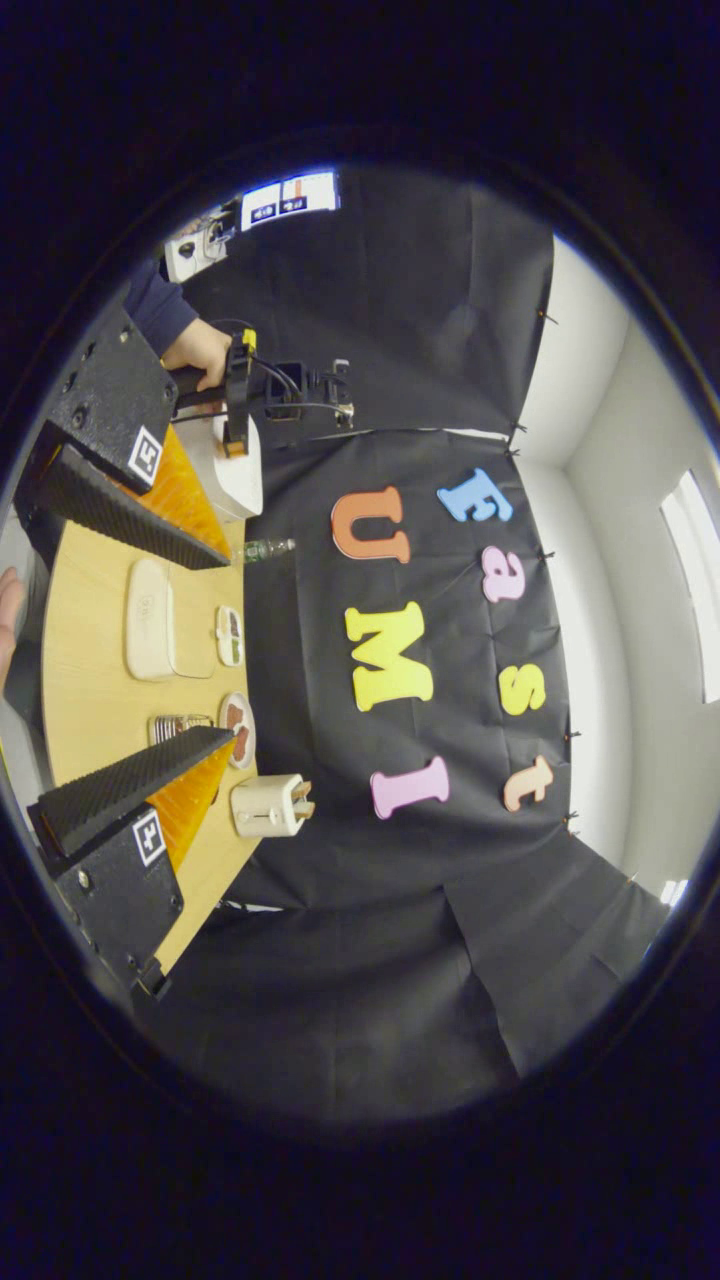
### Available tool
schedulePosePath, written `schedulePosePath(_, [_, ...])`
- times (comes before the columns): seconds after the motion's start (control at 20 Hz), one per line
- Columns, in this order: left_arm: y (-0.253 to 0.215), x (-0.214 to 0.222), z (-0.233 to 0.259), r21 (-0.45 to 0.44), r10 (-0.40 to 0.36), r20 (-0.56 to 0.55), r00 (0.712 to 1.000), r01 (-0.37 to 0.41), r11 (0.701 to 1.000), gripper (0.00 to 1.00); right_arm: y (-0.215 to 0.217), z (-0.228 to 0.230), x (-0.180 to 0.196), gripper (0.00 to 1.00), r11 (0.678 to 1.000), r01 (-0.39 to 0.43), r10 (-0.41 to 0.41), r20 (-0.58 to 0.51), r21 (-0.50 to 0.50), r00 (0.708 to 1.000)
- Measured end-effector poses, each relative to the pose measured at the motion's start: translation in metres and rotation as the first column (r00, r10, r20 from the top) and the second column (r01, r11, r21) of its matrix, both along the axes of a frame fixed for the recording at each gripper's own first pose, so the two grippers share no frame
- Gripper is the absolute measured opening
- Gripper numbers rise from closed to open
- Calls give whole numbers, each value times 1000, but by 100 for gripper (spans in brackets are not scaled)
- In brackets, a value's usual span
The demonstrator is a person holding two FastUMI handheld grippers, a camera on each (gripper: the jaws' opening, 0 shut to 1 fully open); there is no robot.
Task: Close the left gripper, press the button to open the rice cooker; take a wooden spoon from the chopstick holder with the right hand, scoop a spoonful of rice and pour it into the rice cooker, then put the wooden spoon back into the chopstick holder.
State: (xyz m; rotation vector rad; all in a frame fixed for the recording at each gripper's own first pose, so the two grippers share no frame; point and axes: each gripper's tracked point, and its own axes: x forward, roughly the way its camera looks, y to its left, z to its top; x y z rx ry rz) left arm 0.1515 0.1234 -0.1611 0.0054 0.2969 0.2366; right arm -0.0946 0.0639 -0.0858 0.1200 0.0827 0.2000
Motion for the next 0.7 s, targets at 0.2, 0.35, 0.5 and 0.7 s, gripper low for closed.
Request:
schedulePosePath(0.2, [-11,-27,25,-24,-28,36,999,29,999,96,-2,0,5,100,1000,13,-13,-4,1,1000])
schedulePosePath(0.35, [-21,-48,50,-27,-53,77,996,56,998,95,-5,0,9,100,1000,29,-29,0,-2,1000])
schedulePosePath(0.5, [-39,-74,66,-17,-113,111,987,115,993,95,-5,2,12,98,1000,28,-28,0,7,1000])
schedulePosePath(0.7, [-52,-112,80,0,-144,144,979,145,989,94,-18,4,17,100,998,60,-60,7,15,998])
